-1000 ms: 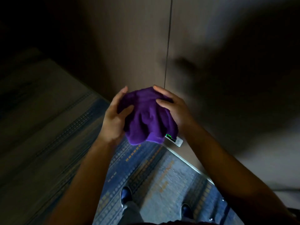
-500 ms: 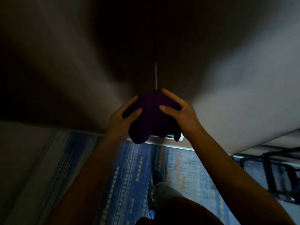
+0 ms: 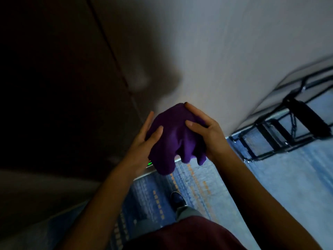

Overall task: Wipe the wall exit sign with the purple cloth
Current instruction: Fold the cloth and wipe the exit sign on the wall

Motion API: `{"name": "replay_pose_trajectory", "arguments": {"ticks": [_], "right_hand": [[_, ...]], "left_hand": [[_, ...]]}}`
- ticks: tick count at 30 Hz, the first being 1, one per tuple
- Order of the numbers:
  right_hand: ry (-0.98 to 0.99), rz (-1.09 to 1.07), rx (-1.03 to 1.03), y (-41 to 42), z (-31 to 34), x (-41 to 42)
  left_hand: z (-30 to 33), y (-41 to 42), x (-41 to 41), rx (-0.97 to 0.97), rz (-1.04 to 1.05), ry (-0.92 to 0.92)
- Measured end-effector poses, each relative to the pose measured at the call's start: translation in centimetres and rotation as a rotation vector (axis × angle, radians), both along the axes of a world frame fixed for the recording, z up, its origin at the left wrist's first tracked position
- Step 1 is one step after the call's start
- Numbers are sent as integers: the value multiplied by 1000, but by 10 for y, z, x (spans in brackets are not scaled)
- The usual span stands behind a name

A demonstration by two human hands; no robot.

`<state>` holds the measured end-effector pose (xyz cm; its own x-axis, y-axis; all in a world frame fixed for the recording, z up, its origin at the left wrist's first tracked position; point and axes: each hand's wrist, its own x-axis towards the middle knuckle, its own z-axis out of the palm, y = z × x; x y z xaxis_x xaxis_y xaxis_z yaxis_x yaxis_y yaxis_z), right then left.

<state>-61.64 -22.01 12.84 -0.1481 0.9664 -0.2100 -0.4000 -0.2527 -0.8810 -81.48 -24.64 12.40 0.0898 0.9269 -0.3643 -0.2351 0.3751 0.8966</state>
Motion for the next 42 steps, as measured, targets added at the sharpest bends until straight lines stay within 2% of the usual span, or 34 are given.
{"name": "replay_pose_trajectory", "arguments": {"ticks": [5, 10, 13, 16, 20, 23, 26, 30, 37, 42], "right_hand": [[54, -299, -16, -26, -8, 2], [5, -492, -35, -80, -24, -18], [-132, -515, -65, -114, -28, -34], [-275, -561, -74, -137, -22, -35], [-478, -514, -54, -156, -15, -29], [-600, -482, -62, -167, -38, -32], [-715, -493, -79, -176, -92, -40], [-779, -518, -103, -178, -199, -49], [-873, -585, -130, -148, -374, -52], [-905, -659, -43, -136, -498, -65]], "left_hand": [[4, 21, 0, 148, -279, -10], [-2, 22, -12, 333, -521, 136], [0, 16, -12, 424, -643, 201], [5, 11, -11, 539, -677, 250], [2, 5, -9, 582, -742, 317], [-23, -5, -9, 619, -767, 419], [-77, -23, -10, 689, -799, 555], [-171, -35, -13, 731, -886, 726], [-331, -17, -11, 710, -851, 848], [-437, -5, -24, 811, -808, 906]]}}
